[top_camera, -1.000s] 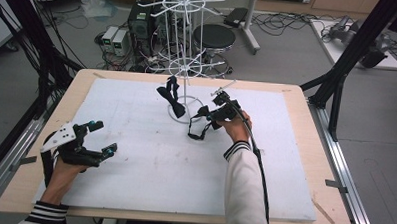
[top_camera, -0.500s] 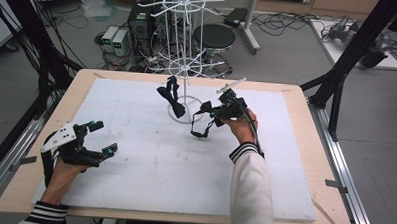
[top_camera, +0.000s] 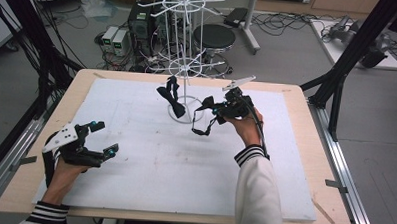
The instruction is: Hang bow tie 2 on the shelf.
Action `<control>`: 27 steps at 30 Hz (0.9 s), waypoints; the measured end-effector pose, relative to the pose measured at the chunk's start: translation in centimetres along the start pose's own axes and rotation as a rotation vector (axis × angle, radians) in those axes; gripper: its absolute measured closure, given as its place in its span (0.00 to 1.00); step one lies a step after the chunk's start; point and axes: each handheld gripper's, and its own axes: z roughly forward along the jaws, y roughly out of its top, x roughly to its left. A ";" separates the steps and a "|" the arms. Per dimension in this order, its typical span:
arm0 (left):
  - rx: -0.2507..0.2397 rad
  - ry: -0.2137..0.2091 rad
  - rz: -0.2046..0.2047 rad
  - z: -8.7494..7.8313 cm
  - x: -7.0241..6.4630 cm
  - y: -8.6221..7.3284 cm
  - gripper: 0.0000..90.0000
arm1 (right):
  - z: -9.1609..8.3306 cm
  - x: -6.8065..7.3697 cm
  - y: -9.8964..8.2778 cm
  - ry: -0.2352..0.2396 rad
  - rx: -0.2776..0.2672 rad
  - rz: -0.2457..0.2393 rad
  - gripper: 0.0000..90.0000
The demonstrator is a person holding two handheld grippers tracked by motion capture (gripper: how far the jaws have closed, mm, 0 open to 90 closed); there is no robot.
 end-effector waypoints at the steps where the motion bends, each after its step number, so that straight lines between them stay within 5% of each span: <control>1: -0.001 0.002 0.001 0.0 0.0 0.0 0.02 | -0.2 0.1 0.0 0.002 -0.008 -0.002 0.85; 27: 0.009 0.011 0.005 0.5 -0.3 -0.6 0.02 | -5.6 0.8 0.2 -0.013 -0.253 -0.017 0.85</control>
